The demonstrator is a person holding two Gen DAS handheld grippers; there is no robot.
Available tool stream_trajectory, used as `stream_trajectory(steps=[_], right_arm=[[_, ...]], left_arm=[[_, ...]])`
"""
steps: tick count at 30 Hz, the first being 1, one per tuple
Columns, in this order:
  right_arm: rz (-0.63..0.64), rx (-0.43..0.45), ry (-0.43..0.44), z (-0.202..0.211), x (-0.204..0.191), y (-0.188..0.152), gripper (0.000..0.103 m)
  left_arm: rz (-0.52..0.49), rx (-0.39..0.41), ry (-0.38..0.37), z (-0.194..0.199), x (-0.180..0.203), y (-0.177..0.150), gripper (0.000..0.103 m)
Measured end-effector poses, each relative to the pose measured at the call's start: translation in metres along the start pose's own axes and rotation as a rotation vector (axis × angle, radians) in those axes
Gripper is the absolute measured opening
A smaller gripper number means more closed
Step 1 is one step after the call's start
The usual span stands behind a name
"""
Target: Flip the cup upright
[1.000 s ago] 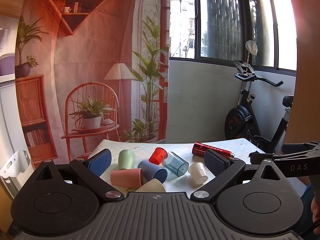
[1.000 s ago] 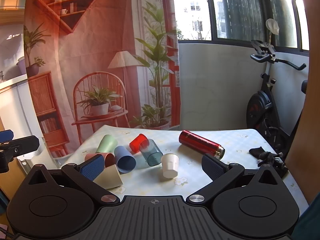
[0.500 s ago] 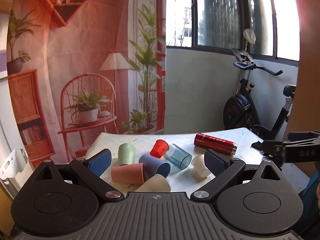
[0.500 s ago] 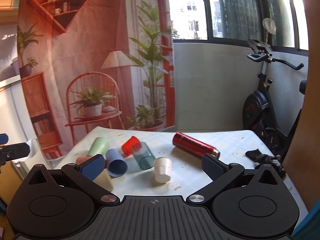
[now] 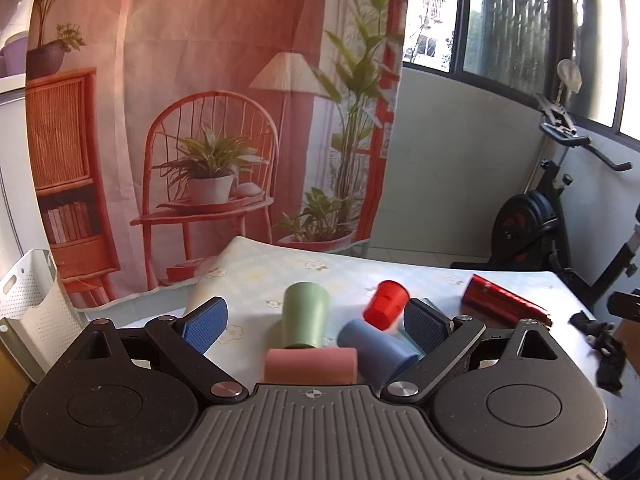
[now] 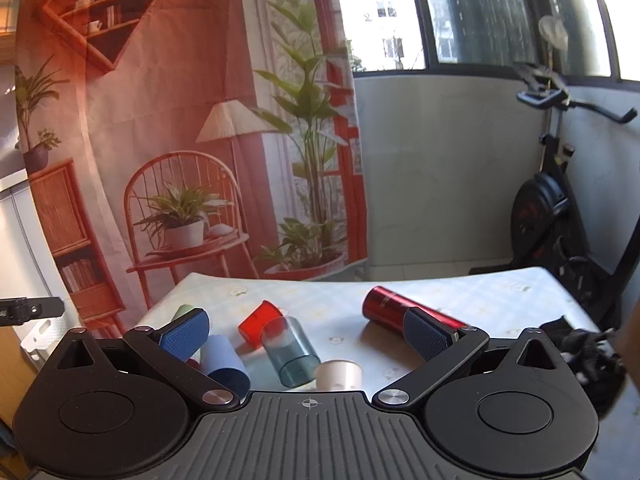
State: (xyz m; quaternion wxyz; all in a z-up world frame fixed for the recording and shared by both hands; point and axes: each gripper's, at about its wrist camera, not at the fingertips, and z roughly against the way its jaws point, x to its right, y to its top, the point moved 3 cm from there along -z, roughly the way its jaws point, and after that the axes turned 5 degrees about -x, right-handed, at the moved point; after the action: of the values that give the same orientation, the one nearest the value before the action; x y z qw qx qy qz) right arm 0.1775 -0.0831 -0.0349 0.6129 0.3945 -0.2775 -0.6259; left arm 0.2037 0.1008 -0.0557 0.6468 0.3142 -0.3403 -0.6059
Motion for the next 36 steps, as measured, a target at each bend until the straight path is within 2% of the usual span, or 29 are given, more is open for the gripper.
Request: stream_trajectory(steps=[3, 10, 17, 19, 23, 30, 32, 34, 36], right_arm=[[-0.028, -0.045, 0.017, -0.028, 0.006, -0.007, 0.103], [-0.066, -0.104, -0.045, -0.075, 0.019, -0.02, 0.103], [-0.086, -0.158, -0.056, -0.102, 0.029, -0.027, 0.103], [-0.094, -0.164, -0.058, -0.106, 0.032, -0.028, 0.103], [-0.108, -0.17, -0.055, -0.109, 0.04, -0.026, 0.103], [-0.14, -0.188, -0.051, -0.113, 0.052, -0.029, 0.103], [-0.15, -0.195, -0.046, -0.114, 0.053, -0.031, 0.103], [-0.153, -0.201, -0.045, -0.115, 0.053, -0.032, 0.103], [-0.153, -0.205, -0.043, -0.115, 0.053, -0.033, 0.103]], left_arm=[[-0.005, -0.024, 0.044, -0.028, -0.01, 0.008, 0.095], [-0.118, -0.144, 0.046, -0.105, -0.018, 0.02, 0.095], [-0.106, -0.262, 0.009, -0.18, -0.021, 0.021, 0.094], [-0.087, -0.302, -0.02, -0.202, -0.021, 0.021, 0.083], [-0.034, -0.366, -0.064, -0.237, -0.024, 0.018, 0.08], [0.014, -0.456, -0.085, -0.265, -0.028, 0.002, 0.079], [0.008, -0.472, -0.075, -0.269, -0.03, -0.002, 0.077], [0.003, -0.476, -0.079, -0.27, -0.031, -0.007, 0.067], [0.015, -0.479, -0.089, -0.27, -0.032, -0.008, 0.066]])
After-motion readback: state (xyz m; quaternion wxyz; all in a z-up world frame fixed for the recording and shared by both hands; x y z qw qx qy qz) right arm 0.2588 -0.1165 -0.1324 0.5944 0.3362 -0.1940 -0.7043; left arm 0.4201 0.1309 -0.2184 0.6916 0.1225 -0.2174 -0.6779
